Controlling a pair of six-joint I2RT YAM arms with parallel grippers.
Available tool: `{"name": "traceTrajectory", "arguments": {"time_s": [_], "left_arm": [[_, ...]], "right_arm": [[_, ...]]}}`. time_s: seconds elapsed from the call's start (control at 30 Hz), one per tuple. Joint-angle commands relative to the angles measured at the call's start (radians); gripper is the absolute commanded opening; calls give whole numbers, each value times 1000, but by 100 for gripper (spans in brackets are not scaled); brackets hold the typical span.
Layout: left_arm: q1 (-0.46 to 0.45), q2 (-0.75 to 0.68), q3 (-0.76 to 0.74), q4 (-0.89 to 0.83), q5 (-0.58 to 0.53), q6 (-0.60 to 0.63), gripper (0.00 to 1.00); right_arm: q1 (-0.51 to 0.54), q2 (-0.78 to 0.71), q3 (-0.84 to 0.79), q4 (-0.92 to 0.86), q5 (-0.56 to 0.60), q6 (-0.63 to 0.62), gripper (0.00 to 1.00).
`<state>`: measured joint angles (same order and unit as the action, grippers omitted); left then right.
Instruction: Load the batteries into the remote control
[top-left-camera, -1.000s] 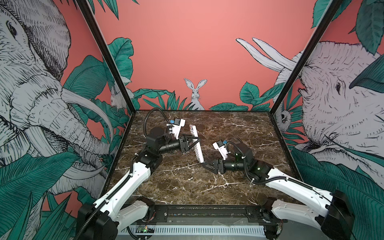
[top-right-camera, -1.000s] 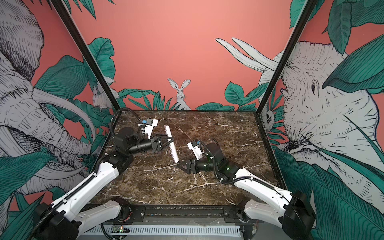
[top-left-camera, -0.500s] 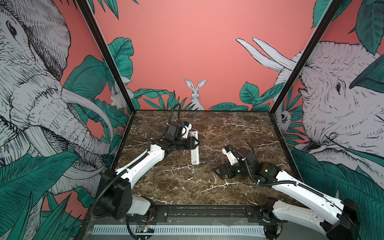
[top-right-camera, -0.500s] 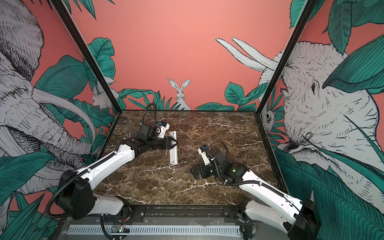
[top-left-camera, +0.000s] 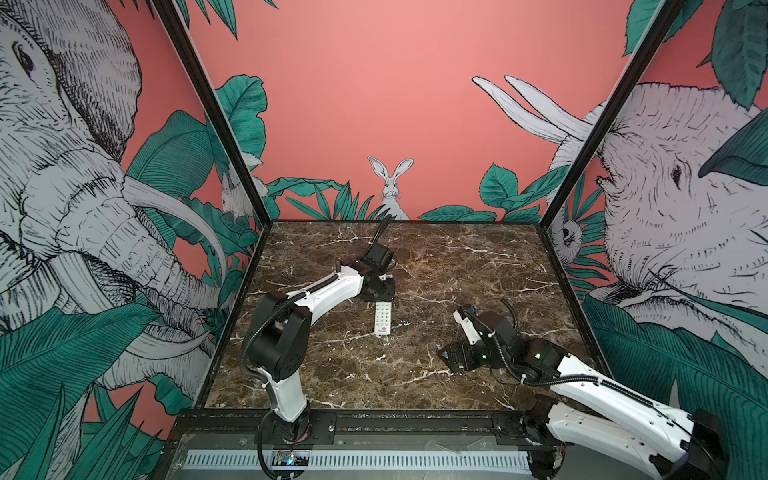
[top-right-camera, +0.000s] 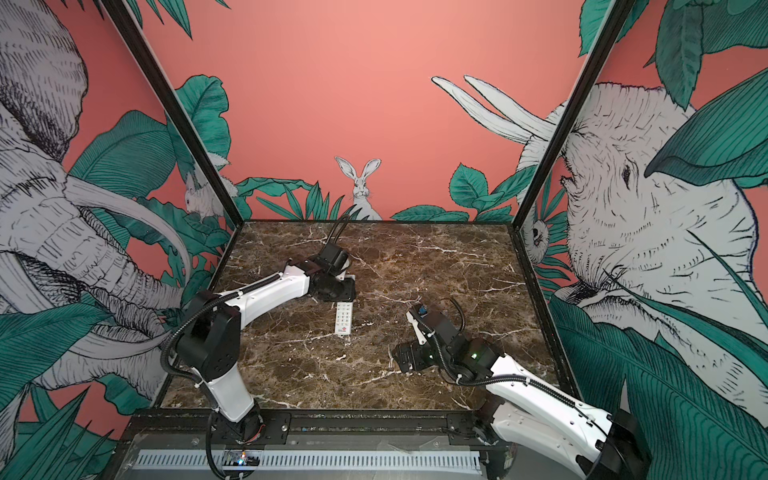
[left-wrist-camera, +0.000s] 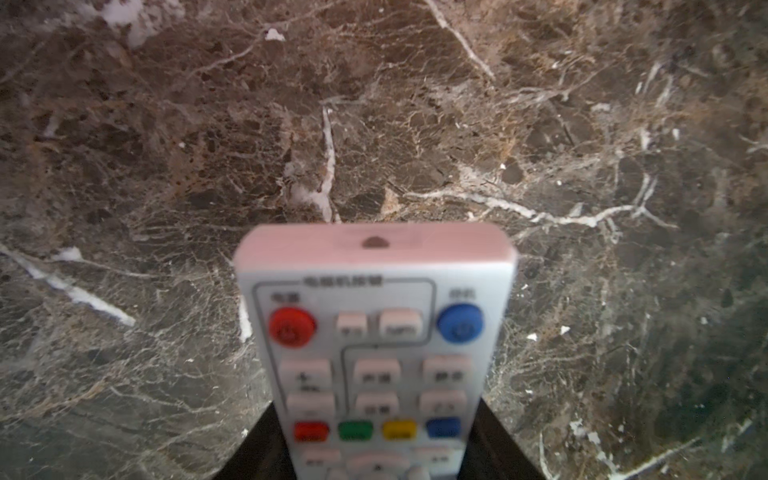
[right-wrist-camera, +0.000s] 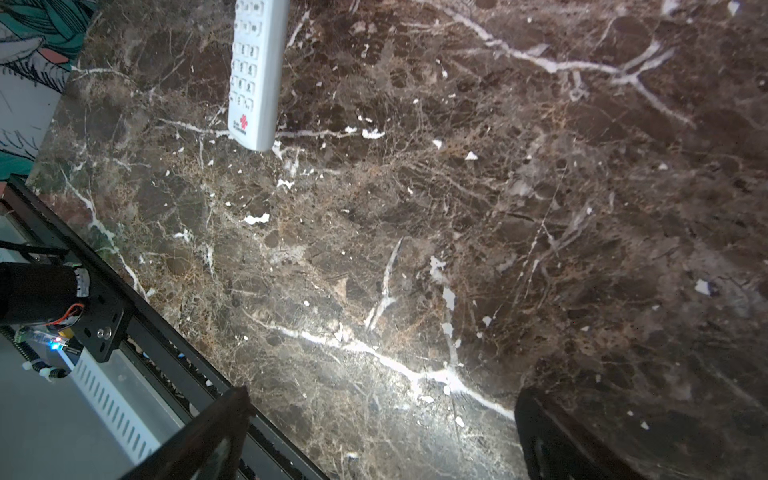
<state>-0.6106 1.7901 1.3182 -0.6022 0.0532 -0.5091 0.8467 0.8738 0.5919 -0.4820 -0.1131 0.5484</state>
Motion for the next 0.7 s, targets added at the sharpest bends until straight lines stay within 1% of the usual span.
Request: {"name": "traceTrajectory", "arguments": {"time_s": [0.0,0.13,0.4,0.5,0.67], "left_arm": [[-11,30,49,-50,-64,-50,0],[-16,70,49,-11,-100,-92,0],[-19,107,7,58,-174,-189,0],[-20,118,3,68,-178,-198,0],[-20,141,1,83,-145,-187,0]], "right_arm": [[22,-18,-22,60,7,43,99],[67,-10,-32,74,34,60,99],[119,29,-12,69,55,67,99],[136,42,1,59,70,62,99],[150,47,5,80,76,63,99]]}}
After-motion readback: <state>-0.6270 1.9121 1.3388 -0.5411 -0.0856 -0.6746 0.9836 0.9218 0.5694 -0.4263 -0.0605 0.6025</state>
